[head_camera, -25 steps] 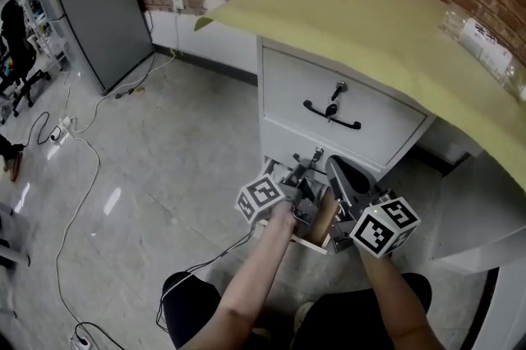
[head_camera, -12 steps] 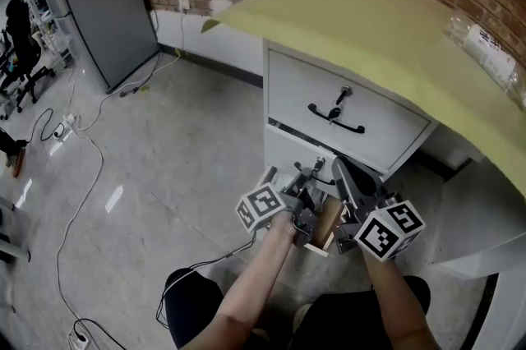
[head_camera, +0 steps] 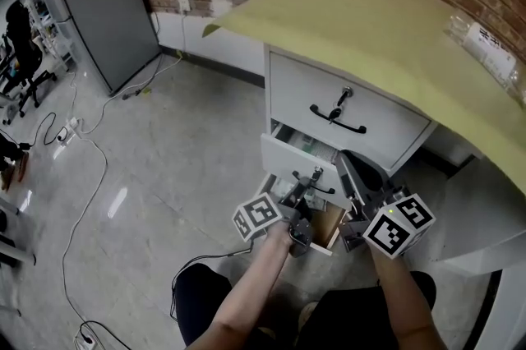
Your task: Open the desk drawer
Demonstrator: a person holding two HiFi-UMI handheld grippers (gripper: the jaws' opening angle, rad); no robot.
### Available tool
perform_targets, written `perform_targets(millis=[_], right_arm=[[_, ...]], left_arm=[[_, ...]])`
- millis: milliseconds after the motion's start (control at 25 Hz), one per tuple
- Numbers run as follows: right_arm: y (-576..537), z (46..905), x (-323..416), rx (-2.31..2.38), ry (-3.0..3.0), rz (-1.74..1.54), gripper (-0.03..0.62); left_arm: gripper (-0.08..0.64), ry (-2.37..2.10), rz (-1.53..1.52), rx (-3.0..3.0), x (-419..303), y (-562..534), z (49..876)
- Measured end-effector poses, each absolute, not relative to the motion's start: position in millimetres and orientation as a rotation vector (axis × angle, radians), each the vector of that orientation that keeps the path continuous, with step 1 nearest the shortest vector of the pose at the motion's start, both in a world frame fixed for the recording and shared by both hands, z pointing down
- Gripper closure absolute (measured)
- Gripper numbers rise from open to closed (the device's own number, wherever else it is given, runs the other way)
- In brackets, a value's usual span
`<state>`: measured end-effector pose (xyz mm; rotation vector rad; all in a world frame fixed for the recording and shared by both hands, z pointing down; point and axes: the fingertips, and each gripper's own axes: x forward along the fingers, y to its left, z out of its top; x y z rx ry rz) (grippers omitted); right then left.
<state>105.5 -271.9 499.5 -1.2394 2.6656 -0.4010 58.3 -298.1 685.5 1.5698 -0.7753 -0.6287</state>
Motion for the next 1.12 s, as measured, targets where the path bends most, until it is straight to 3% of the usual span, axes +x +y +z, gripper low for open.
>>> perform_targets(millis=[1120], right_arm=[[-277,478,105,-1.206,2.615,-0.423,0.578]], left_arm=[[0.534,-0.809,-0.547,1.583,24,-227,685]])
